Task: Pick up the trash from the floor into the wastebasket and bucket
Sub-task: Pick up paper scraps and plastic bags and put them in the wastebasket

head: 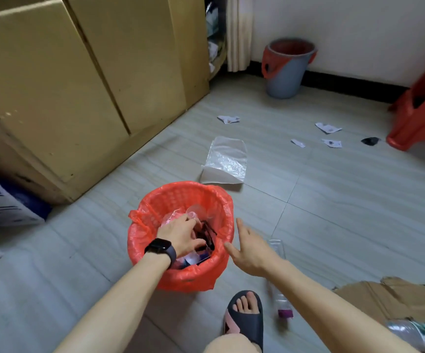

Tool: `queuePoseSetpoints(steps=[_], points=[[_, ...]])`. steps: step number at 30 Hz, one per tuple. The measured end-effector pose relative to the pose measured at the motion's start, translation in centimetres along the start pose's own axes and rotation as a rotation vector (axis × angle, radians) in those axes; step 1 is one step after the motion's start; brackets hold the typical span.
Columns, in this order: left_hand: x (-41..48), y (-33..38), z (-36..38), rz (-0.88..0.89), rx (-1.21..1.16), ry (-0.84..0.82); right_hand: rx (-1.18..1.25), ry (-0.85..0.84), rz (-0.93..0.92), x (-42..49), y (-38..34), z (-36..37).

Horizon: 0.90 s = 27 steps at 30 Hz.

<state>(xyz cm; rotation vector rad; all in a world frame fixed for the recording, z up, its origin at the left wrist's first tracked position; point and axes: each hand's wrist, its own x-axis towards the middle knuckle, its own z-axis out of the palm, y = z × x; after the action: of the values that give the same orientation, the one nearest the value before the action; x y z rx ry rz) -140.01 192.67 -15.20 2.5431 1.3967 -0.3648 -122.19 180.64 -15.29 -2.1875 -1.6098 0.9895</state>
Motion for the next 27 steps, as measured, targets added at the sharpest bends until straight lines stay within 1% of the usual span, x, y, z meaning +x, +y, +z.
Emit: queuePoseSetpoints(steps=[3, 7, 9, 12, 16, 18, 20, 24, 27], points=[[-1.6, 1.3, -3.7, 0.042, -0.065, 0.067, -0.185, -0.006, -0.029, -1.6, 0.5, -3.8], [-3.2, 5.1, -9.5, 0.138, -0.129, 0.167, -0.419, 0.069, -0.054, -5.0, 0.9, -10.0], [-3.7, 8.8, -12.5, 0.223, -0.164, 0.21, -0.45, 0.132, -0.028, -7.8, 1.9, -13.3], [-4.4, 15.9, -16.0, 0.399, -0.188, 0.23, -0.452, 0.236, 0.043, -12.8, 5.1, -17.8], [-6.3, 26.4, -18.3, 0.616, -0.149, 0.248, -0.38, 0.358, 0.193, -21.4, 10.8, -22.0], [-7.9, 31.7, -18.6, 0.712, -0.127, 0.25, -0.304, 0.444, 0.269, -26.4, 14.1, -23.6], [-9.1, 35.6, -18.3, 0.772, -0.126, 0.232, -0.214, 0.562, 0.312, -30.7, 16.6, -24.5], [-10.9, 42.1, -15.4, 0.862, -0.103, 0.162, 0.01, 0.849, 0.418, -38.3, 21.7, -23.4], [-11.3, 45.3, -12.5, 0.893, -0.086, 0.088, 0.145, 0.98, 0.489, -41.8, 24.9, -21.1]])
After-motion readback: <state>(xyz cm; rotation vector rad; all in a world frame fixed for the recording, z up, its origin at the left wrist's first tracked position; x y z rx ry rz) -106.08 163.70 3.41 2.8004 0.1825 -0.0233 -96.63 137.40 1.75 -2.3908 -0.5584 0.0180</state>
